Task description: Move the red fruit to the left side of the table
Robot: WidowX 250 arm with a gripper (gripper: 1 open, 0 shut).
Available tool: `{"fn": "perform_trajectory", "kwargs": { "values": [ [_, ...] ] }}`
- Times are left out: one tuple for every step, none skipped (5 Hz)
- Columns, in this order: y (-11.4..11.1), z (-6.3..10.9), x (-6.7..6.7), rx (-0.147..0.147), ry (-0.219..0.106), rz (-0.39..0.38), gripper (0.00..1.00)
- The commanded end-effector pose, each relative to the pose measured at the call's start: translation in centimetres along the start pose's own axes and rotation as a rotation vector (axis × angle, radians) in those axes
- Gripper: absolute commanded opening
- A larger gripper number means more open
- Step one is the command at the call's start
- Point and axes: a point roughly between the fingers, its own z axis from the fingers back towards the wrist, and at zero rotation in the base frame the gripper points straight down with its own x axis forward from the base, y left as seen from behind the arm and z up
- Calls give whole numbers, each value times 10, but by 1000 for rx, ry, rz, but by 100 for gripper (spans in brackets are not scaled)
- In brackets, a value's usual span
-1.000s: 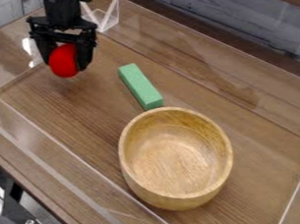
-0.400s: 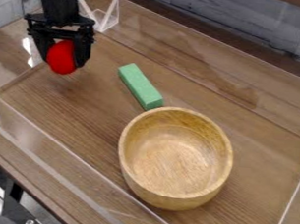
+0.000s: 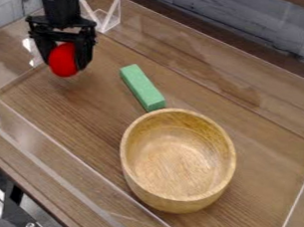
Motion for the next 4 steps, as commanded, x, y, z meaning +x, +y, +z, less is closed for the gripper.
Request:
{"fn": "perform_trajectory", "kwargs": {
  "values": [
    [5,16,8,7,-52,-7,100],
    [5,16,7,0,-44,-7,100],
    [5,16,6,-6,-35,-7,100],
    [4,16,5,-13,-27,-6,100]
  ]
}}
